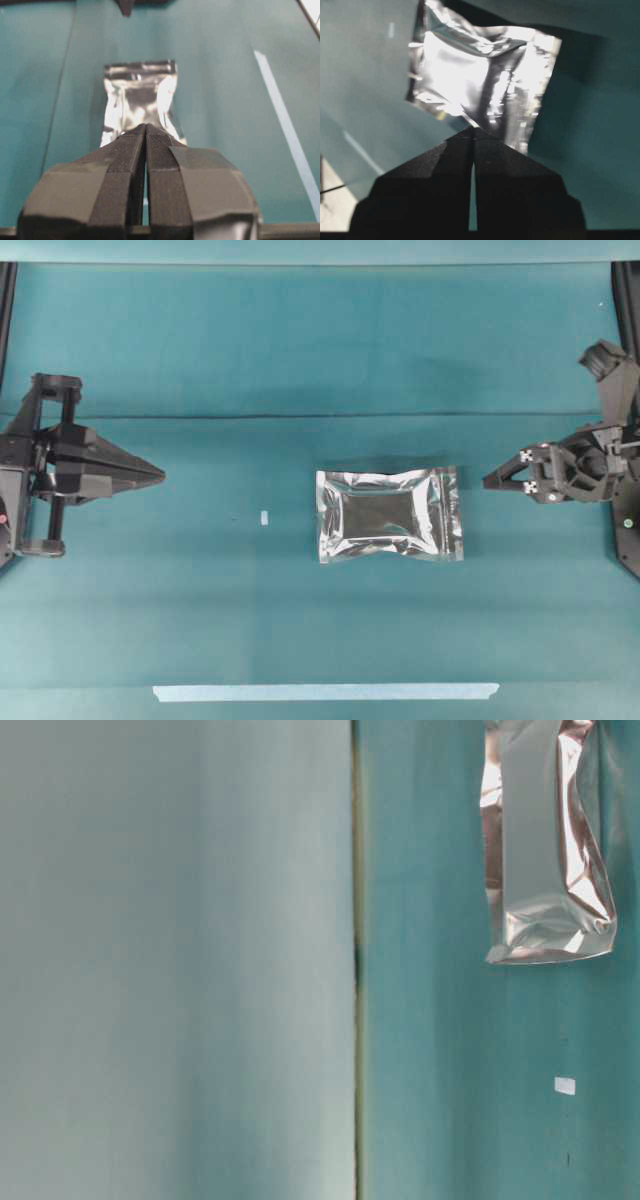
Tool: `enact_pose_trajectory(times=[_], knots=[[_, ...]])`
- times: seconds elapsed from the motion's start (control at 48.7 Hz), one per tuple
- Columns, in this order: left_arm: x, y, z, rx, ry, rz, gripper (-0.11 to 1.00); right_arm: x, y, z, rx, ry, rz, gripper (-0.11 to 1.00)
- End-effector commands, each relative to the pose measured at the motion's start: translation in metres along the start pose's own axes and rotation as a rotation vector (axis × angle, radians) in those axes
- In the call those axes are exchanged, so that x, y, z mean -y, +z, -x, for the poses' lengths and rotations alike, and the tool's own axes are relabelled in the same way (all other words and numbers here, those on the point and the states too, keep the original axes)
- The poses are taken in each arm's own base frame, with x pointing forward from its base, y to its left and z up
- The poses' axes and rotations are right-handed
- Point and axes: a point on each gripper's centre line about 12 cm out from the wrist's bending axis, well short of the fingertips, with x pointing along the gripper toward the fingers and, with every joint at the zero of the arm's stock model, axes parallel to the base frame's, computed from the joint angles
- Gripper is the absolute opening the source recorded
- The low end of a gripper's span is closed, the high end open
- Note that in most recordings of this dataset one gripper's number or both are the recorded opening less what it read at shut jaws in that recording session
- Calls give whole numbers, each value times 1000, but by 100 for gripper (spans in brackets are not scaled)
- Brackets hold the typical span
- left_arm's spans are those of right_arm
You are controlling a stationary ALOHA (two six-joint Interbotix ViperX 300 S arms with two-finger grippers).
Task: Hand over the silver zip bag and make it stand upright.
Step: 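Move the right gripper to the right edge of the silver foil bag, then close the right gripper on the bag's right edge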
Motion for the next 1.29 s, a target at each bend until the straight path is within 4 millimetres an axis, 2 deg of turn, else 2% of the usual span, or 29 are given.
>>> enact_pose_trajectory(times=[0.0,0.103,0.205,0.328,0.452,0.534,0.8,1.273], knots=[[-1,9,-3,18,1,2,-1,3,-2,-2,-4,-8,-11,0],[0,7,-6,6,0,2,-1,6,-6,-5,-18,-24,-9,2],[0,6,-9,-5,0,2,-1,9,-7,-10,-28,-54,-24,15],[0,5,-12,-12,-1,5,-1,17,-8,-23,-35,-114,-92,48],[0,5,-13,-15,-1,5,-1,12,-12,-36,-40,-128,-135,81],[0,5,-12,-14,-1,5,-1,7,-15,-45,-28,-105,-129,92],[0,4,-13,-18,-3,3,-1,13,-23,-67,19,-82,-151,91],[0,1,-12,-26,-2,3,-1,13,-24,-95,57,-87,-130,91]])
